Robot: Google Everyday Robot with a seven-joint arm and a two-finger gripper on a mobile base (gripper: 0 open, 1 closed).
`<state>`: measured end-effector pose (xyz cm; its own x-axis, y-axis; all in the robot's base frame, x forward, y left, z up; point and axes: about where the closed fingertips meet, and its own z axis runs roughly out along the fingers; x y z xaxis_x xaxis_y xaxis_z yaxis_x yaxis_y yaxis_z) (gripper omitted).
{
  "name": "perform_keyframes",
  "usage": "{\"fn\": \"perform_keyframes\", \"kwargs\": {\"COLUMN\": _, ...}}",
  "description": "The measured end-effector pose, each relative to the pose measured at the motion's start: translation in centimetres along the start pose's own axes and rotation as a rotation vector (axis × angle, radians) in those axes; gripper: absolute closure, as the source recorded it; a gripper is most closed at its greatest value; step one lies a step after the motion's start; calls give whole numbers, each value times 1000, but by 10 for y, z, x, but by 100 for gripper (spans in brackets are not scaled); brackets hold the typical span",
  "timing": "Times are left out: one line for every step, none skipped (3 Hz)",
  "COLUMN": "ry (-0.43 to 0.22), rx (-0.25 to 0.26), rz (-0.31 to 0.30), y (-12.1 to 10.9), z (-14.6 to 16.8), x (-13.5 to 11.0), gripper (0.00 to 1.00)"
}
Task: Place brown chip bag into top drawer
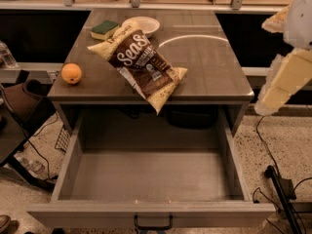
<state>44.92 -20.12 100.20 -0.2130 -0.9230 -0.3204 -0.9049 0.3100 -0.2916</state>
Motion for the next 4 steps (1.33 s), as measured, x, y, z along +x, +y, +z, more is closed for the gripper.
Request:
{"fn": "perform_keyframes", "kwargs": {"ry": -196, "rx": 52, "rz": 57, "y": -26, "z": -14, "x": -46, "gripper": 0}}
{"fn": "perform_keyframes", "kwargs": {"ry": -428, "rx": 82, "rz": 95, "y": -57, "z": -15, "x": -96, "gripper": 0}}
{"fn": "perform_keyframes", "kwargs": {"ry": -552, "rx": 91, "rz": 128, "y": -66, "z": -25, "x": -124, "gripper": 0}}
{"fn": "perform_keyframes", "kwargs": {"ry": -552, "rx": 92, "rz": 128, "y": -66, "z": -26, "x": -124, "gripper": 0}}
